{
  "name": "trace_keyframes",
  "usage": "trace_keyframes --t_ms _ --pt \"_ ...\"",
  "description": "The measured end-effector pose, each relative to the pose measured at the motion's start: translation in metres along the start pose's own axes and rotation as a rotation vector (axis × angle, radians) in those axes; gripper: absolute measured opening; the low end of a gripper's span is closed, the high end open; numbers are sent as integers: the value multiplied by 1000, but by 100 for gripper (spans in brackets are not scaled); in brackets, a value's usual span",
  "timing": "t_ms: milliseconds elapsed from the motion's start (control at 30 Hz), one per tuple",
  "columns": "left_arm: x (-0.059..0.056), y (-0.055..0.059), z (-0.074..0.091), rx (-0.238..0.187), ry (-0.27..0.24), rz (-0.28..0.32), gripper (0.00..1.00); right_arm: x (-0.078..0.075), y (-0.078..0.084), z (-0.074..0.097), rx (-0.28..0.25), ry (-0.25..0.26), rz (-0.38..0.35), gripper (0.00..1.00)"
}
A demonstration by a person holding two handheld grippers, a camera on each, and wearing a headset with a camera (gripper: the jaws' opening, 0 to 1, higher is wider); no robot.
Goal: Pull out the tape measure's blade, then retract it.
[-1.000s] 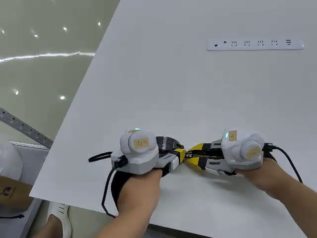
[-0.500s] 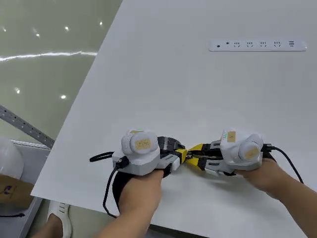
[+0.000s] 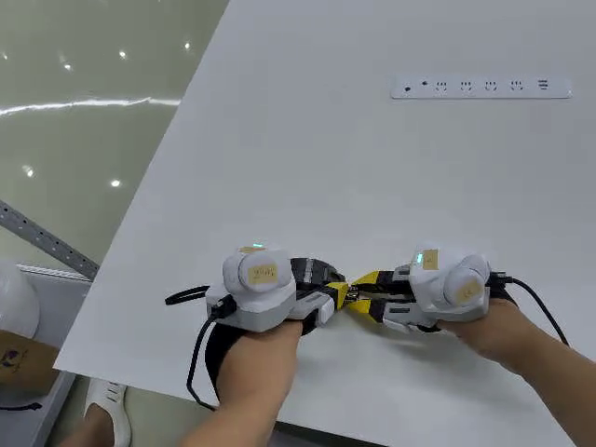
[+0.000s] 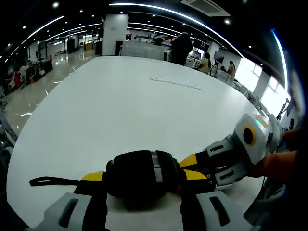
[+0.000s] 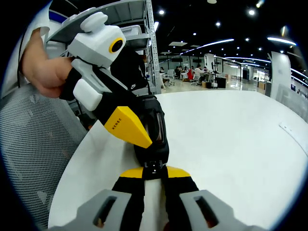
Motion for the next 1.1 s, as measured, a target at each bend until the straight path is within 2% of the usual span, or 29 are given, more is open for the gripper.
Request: trace_keyframes --t_ms 300,433,667,1100 --pt "2 4 -1 21 15 2 61 0 -1 -1 17 3 -2 17" --pt "7 8 -1 26 24 28 63 2 -2 -2 23 2 1 23" --pt "13 8 3 16 29 22 67 3 -2 0 33 7 -6 31" --pt "2 1 12 -4 76 -46 71 5 -4 13 43 17 -32 36"
Point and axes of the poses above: the centre of the closed fingertips' face, and the gripper's own axes: z roughly backward along the fingers, x roughly to its left, y roughly out of its underside, the point moved 1 cm from there along z, roughly backward along the fingers, and after that the axes turned 12 degrees about x, right-handed, at the moved point
